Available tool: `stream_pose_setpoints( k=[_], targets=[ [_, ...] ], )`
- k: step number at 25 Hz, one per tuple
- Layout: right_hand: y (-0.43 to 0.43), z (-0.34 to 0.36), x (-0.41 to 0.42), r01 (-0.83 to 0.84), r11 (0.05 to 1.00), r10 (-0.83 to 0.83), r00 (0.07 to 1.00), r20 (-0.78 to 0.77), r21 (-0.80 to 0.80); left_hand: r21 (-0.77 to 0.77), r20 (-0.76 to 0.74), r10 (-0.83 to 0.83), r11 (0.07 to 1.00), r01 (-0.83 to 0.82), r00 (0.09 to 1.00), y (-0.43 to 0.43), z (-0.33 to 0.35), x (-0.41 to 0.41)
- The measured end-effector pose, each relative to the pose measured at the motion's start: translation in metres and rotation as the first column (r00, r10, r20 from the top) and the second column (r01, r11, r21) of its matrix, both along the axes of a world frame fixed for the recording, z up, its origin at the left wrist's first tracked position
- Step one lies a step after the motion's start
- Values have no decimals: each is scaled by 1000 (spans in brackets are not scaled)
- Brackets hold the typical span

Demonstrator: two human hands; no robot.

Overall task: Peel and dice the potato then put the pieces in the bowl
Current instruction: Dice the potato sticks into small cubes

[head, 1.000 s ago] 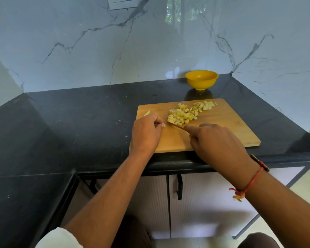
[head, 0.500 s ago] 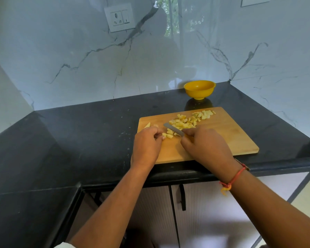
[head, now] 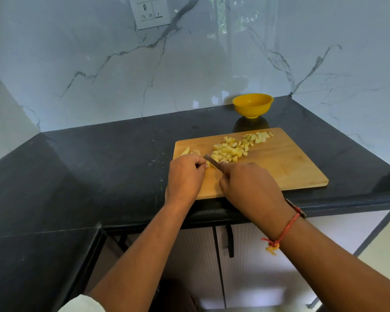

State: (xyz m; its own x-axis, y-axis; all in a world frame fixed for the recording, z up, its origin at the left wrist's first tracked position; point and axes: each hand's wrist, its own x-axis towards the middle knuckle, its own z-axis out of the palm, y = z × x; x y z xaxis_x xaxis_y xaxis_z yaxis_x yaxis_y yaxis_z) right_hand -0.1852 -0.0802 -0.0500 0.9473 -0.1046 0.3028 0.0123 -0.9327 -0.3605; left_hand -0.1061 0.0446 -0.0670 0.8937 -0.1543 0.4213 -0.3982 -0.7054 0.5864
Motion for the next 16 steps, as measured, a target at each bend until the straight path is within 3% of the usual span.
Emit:
stream_pose_setpoints(
  k=[6,16],
  targets=[
    [8,3,18,56,998,-56,992,-109,-9,-12,-11,-22,1000,21,1000,2,-1,6],
    [18,-2,20,63,997,-58,992,-114,37,-5,10,-23,1000,23,1000,1,-3,9]
  ],
)
